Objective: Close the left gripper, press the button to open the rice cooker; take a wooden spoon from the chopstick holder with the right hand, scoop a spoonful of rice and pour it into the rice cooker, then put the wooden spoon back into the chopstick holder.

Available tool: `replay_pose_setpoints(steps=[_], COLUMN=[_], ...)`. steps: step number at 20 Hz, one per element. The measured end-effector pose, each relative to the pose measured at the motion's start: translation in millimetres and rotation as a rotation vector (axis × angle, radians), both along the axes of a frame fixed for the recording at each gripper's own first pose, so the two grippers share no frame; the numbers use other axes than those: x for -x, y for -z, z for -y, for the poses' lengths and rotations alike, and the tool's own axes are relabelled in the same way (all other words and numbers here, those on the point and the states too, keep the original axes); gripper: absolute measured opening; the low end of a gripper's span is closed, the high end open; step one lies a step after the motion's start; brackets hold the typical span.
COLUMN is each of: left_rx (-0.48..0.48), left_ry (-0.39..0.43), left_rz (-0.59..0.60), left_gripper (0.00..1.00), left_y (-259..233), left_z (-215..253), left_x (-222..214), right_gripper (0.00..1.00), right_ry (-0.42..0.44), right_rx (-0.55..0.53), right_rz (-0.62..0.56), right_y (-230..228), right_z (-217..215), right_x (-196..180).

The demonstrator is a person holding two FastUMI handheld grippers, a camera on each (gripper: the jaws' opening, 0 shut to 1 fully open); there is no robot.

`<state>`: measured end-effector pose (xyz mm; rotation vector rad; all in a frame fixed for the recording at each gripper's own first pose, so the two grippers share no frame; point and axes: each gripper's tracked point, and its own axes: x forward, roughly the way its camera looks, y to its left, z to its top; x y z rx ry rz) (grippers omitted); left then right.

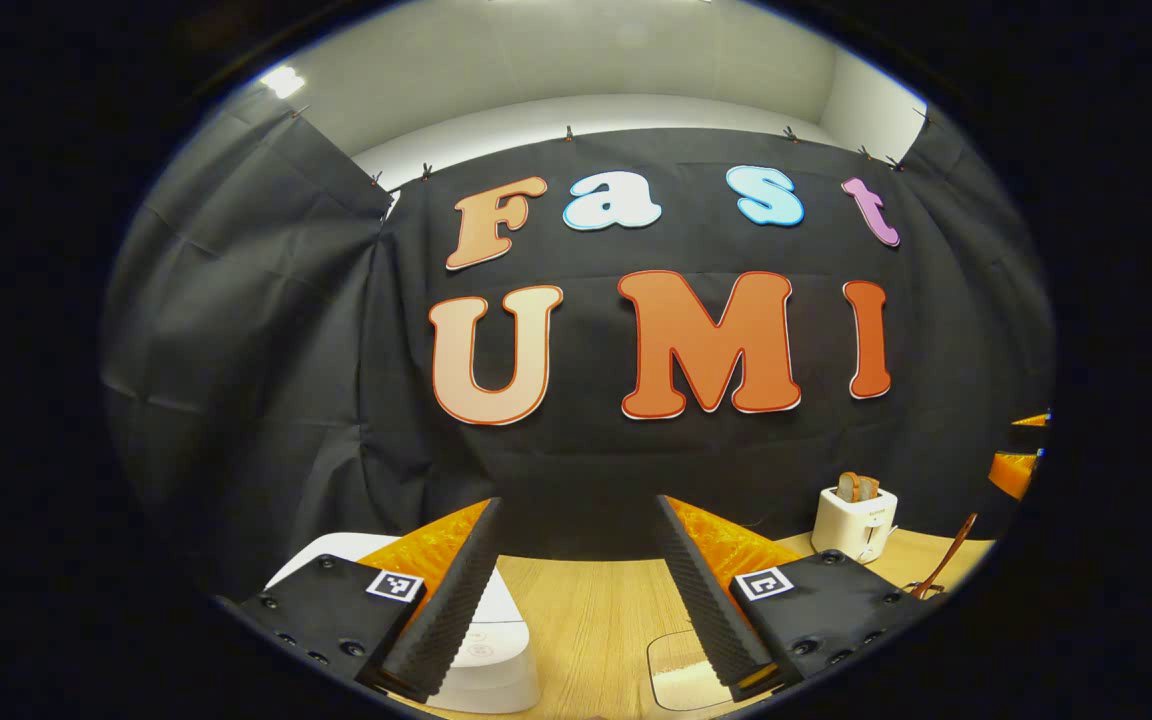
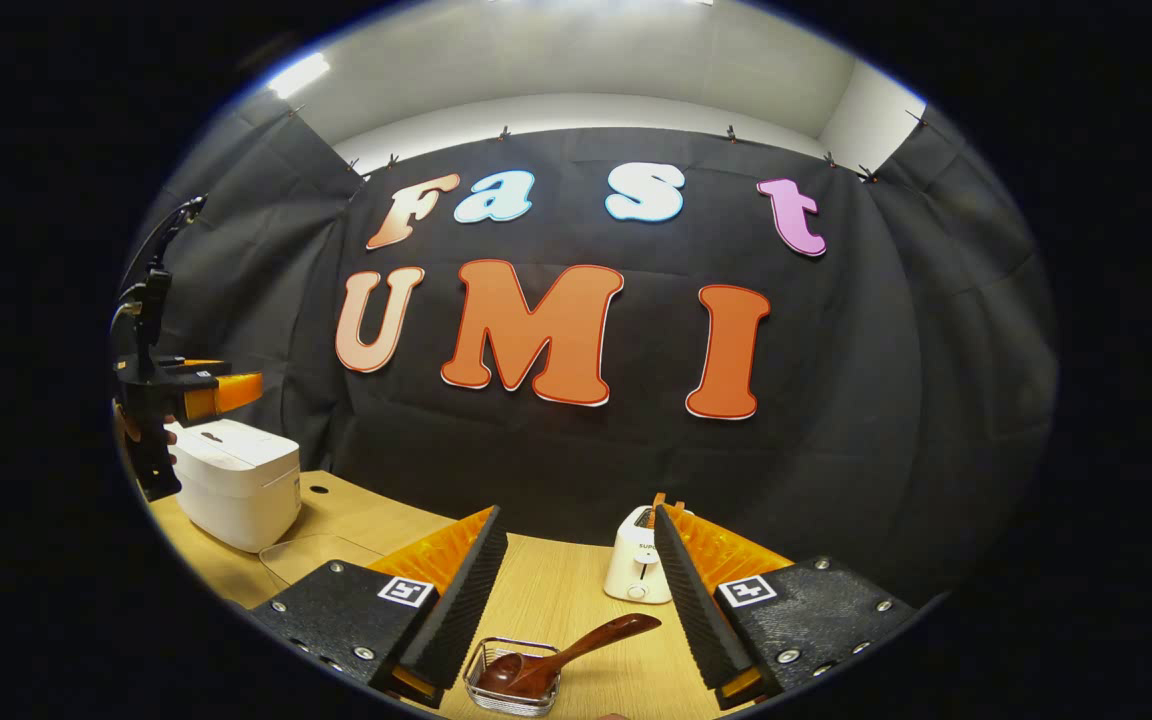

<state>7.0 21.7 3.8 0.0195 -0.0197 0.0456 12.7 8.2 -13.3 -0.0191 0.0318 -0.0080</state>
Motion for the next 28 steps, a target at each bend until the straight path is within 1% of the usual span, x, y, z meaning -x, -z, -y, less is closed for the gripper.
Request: replay_pose_setpoints(steps=[4,5,7,9,11,12,14,16,19,20,21,22,23,24,25,26,27,28], left_rx=[0.004,0.007,0.013,0.009,0.016,0.022,0.033,0.038,0.044,0.045,0.045,0.045,0.045,0.044,0.04,0.038,0.037,0.037], left_ry=[0.009,0.01,0.011,-0.002,-0.015,-0.017,-0.016,-0.019,-0.025,-0.024,-0.025,-0.026,-0.028,-0.031,-0.033,-0.036,-0.037,-0.036], left_rz=[0.01,0.013,0.012,0.001,-0.005,-0.009,-0.022,-0.033,-0.037,-0.04,-0.045,-0.048,-0.052,-0.054,-0.057,-0.059,-0.061,-0.064], left_gripper=[0.95,0.97,0.95,0.97,0.97,0.95,0.97,0.96,0.98,0.96,0.98,0.96,0.98,0.98,0.98,0.98,0.98,0.98], left_y=[-2.8,-2.5,-0.5,3.7,7.4,9.1,13.6,17.7,19.6,21.1,22.9,24.3,24.8,25.7,27.1,27.8,28.7,29.3], left_z=[-0.2,-0.7,-1.9,-7.2,-12.9,-13.9,-11.7,-13.1,-14.3,-13.2,-13.0,-13.5,-14.0,-14.6,-14.9,-15.3,-15.1,-13.9], left_x=[-1.9,-1.6,-2.7,-3.6,-5.1,-5.5,-3.8,-4.6,-3.3,-3.8,-4.2,-4.5,-4.3,-4.6,-5.2,-5.0,-6.2,-6.5], right_gripper=[0.88,0.88,0.88,0.88,0.88,0.88,0.88,0.88,0.88,0.88,0.88,0.88,0.83,0.8,0.72,0.75,0.66,0.68], right_ry=[0.012,0.017,0.026,0.033,0.043,0.045,0.044,0.054,0.091,0.093,0.086,0.087,0.099,0.101,0.102,0.098,0.09,0.082], right_rx=[0.003,0.006,0.01,0.009,-0.001,-0.009,-0.03,-0.045,-0.061,-0.077,-0.098,-0.116,-0.137,-0.163,-0.194,-0.226,-0.255,-0.277], right_rz=[-0.008,-0.013,-0.028,-0.044,-0.081,-0.097,-0.134,-0.165,-0.206,-0.221,-0.238,-0.254,-0.274,-0.285,-0.293,-0.302,-0.312,-0.32], right_y=[2.9,6.1,11.8,19.2,34.1,40.7,56.5,70.2,91.9,97.4,104.4,111.9,118.6,123.9,126.2,128.3,131.3,133.8], right_z=[3.3,4.7,8.4,10.8,14.8,16.2,16.2,20.2,30.3,29.8,28.7,28.6,30.9,31.8,33.1,32.9,32.0,31.2], right_x=[-2.7,-2.9,-0.8,-0.2,1.6,2.5,2.2,2.6,-2.0,-3.9,-5.8,-7.2,-9.3,-11.0,-11.6,-10.2,-8.5,-8.5])
